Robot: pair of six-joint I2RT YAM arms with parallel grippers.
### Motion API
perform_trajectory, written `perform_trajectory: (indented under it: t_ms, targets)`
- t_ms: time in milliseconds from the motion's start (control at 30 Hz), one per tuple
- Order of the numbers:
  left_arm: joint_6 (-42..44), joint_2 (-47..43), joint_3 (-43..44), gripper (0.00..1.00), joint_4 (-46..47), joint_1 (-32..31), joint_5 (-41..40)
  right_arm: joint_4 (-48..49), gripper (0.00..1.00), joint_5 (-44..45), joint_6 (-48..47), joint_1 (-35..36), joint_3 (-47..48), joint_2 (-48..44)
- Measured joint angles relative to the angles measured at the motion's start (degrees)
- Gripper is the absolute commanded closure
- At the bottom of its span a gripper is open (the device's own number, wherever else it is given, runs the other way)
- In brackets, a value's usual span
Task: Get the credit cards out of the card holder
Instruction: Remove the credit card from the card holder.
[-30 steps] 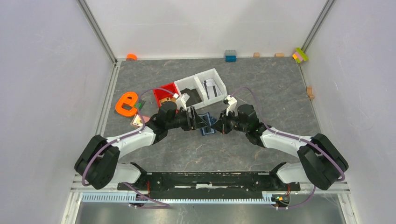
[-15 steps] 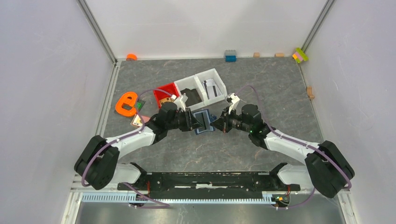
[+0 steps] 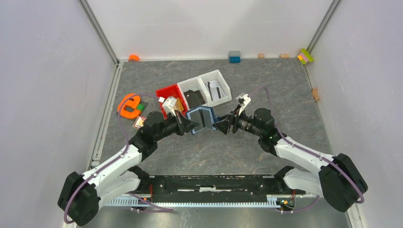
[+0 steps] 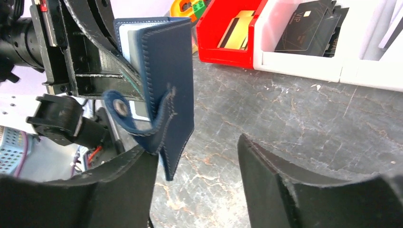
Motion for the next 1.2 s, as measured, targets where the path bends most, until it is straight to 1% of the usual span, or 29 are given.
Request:
perform_trajectory:
  t_ms: [67,100,233,367,567,733,800,933,1100,1200]
  targets:
    - [0.00,-1.81,-0.63,0.98,0.74,-0.02,0.39,1.68,0.17,-0.02,0.52,-0.26,-1.46,-0.92]
    - [-0.02,-2.40,-0.87,0.98,1.25,-0.02,0.83,2.75,0.14,-0.04,0.83,-0.37,-2.29,-1.88]
    - [-0.07,-2.75,-1.03,0.98,3.39,-0.04,3.37,7.78,0.10,-1.16,1.66,-0.39,-5.73,-4.20]
    - [-0.15,-2.56,-1.03,0.98,5.03,-0.04,5.29,11.80,0.10,-2.25,1.88,-0.39,-7.56,-6.25]
    - [-0.31,-0.46,-1.03,0.98,6.23,-0.07,6.60,14.78,0.10,-4.17,1.44,-0.37,-7.87,-7.41]
    - [-0.39,2.54,-0.48,0.97,5.33,-0.07,6.58,14.12,0.10,-4.42,-0.17,0.55,-7.72,-7.02]
    - [-0.42,4.37,0.39,0.97,4.50,-0.09,6.62,12.50,0.07,-3.93,-1.33,1.49,-7.04,-6.27]
    - [-0.46,6.38,1.27,0.96,4.09,-0.15,6.84,9.05,0.06,-1.27,-3.85,3.54,-5.62,-4.98]
    - [-0.48,8.07,1.90,0.96,4.04,-0.74,7.08,5.03,0.14,3.37,-7.06,7.26,-3.65,-3.56]
    - [-0.48,8.85,2.03,0.97,3.50,-0.83,6.84,2.86,0.25,6.23,-8.92,10.08,-1.86,-1.90]
